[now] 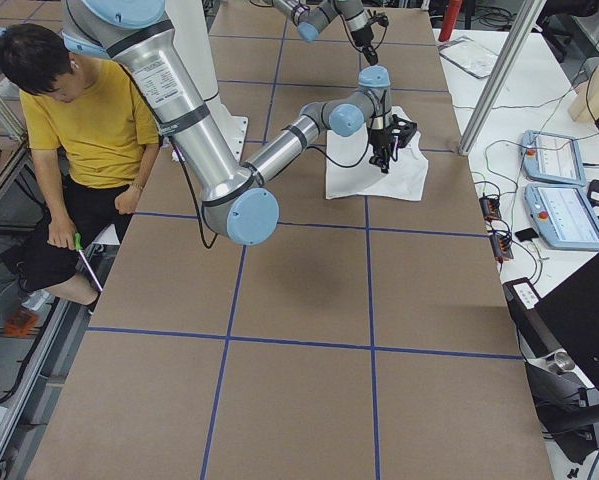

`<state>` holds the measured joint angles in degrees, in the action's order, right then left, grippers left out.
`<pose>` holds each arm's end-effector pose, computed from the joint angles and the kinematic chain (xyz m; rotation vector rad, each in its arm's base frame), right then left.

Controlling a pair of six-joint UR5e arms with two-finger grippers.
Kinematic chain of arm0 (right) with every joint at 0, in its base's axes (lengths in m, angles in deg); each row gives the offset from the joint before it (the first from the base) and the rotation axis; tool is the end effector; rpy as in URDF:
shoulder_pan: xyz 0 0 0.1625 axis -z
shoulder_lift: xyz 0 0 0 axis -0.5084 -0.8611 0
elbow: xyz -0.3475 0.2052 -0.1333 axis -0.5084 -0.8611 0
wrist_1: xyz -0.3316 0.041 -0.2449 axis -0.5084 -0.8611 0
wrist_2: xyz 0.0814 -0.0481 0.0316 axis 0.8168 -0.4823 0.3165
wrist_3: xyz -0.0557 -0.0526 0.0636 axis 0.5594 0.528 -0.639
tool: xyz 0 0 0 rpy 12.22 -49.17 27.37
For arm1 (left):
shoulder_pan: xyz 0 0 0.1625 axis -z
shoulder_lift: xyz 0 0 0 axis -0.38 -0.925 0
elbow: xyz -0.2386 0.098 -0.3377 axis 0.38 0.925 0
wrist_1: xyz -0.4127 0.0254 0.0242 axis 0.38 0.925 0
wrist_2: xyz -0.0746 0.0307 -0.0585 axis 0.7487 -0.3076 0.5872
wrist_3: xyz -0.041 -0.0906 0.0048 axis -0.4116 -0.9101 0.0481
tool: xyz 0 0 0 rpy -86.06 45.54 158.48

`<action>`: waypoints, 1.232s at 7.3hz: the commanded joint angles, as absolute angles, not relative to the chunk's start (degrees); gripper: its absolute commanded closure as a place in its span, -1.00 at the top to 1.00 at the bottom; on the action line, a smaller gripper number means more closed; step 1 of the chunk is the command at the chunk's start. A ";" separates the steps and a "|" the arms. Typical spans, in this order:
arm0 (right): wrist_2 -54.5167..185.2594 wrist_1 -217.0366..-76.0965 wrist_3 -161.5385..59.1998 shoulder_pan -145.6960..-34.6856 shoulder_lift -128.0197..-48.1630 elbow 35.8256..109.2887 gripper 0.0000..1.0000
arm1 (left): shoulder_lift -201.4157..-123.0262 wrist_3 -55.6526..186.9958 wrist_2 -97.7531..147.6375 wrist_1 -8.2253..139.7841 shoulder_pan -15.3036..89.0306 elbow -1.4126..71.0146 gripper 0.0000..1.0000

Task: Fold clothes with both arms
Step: 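Lay the hem down near the collar and open both grippers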

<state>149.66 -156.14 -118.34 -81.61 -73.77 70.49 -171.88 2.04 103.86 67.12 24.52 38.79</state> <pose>-0.3581 -0.6079 0.2968 0.0710 -0.7455 0.6418 0.3709 -0.5642 0.2711 0.3859 1.0286 -0.4539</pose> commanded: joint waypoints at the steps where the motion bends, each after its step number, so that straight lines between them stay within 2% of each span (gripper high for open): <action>1: 149.14 -150.78 -117.90 -81.71 -70.15 61.33 -1.00 | -174.43 2.35 103.69 67.53 24.60 33.51 -1.00; 3: 148.70 -149.89 -117.38 -81.45 -65.24 52.90 -1.00 | -177.15 2.36 101.68 70.59 24.60 27.11 -1.00; 8: 148.78 -139.47 -117.55 -81.18 -62.05 40.67 -1.00 | -182.25 2.18 101.67 78.94 24.51 13.99 -1.00; 9: 148.78 -139.08 -117.55 -81.10 -61.97 40.12 -1.00 | -182.53 2.18 101.67 81.14 24.51 11.97 -1.00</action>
